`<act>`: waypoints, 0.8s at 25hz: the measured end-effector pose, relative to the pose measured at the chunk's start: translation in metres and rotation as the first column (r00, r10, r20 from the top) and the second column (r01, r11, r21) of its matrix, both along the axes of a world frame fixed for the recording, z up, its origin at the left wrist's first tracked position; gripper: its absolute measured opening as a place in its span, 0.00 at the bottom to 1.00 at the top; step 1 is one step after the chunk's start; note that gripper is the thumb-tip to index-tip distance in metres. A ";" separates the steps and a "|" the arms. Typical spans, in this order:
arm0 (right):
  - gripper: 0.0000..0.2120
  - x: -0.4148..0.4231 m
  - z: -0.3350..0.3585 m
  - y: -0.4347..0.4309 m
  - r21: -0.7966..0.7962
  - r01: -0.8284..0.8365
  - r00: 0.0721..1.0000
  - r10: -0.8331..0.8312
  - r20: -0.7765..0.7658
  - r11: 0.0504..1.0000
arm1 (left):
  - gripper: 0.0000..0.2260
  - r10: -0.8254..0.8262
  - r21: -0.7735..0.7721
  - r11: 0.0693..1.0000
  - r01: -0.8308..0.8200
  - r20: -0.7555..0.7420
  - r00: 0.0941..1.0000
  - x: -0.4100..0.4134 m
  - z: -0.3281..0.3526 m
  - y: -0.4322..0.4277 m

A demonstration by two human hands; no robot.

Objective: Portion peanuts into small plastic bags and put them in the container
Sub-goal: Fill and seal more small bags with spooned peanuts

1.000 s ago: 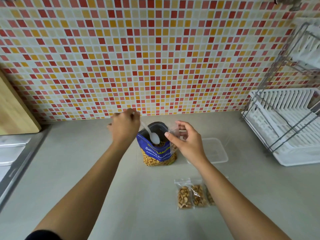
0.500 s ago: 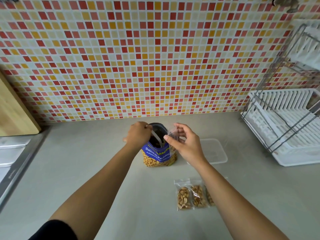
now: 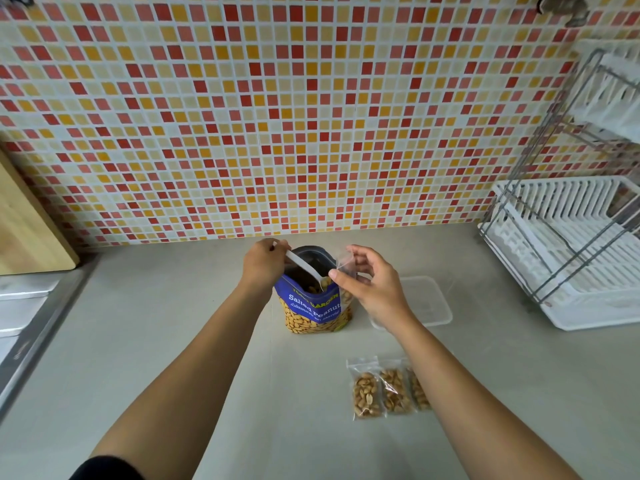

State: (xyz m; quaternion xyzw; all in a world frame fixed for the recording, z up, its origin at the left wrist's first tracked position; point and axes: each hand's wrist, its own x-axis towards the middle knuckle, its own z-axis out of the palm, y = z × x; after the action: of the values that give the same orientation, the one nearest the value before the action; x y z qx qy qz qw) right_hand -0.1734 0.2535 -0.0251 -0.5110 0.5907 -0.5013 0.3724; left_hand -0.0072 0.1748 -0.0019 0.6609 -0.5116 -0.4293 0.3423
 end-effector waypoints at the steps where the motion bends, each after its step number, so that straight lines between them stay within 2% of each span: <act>1: 0.25 -0.001 0.000 -0.001 0.003 -0.003 1.000 0.003 0.003 1.000 | 0.11 0.006 0.014 1.000 -0.006 -0.024 1.000 0.002 0.001 -0.001; 5: 0.26 -0.003 0.002 -0.003 -0.001 0.016 1.000 -0.016 -0.023 1.000 | 0.12 0.057 0.043 0.998 -0.053 -0.119 0.991 0.010 0.006 -0.005; 10: 0.25 -0.005 0.017 -0.005 -0.046 0.045 0.989 -0.051 -0.138 0.998 | 0.09 0.126 0.089 0.990 -0.110 -0.192 0.973 0.032 0.011 -0.011; 13: 0.25 -0.002 0.020 -0.007 -0.072 0.035 0.954 -0.054 -0.296 0.997 | 0.13 0.123 0.045 0.992 -0.116 -0.243 0.962 0.044 0.020 -0.013; 16: 0.25 0.003 0.017 -0.009 -0.094 0.007 0.882 -0.050 -0.468 0.996 | 0.09 0.200 0.087 0.979 -0.184 -0.247 0.948 0.050 0.038 -0.013; 20: 0.27 0.013 0.019 -0.011 -0.120 -0.029 0.842 -0.041 -0.539 0.992 | 0.08 0.209 0.050 0.978 -0.203 -0.279 0.937 0.054 0.060 -0.011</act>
State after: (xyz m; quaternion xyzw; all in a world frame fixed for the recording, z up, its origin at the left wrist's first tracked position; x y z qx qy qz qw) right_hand -0.1604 0.2421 -0.0061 -0.6516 0.6411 -0.3738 0.1573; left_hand 0.0467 0.1638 0.0577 0.6461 -0.3808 -0.4864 0.4482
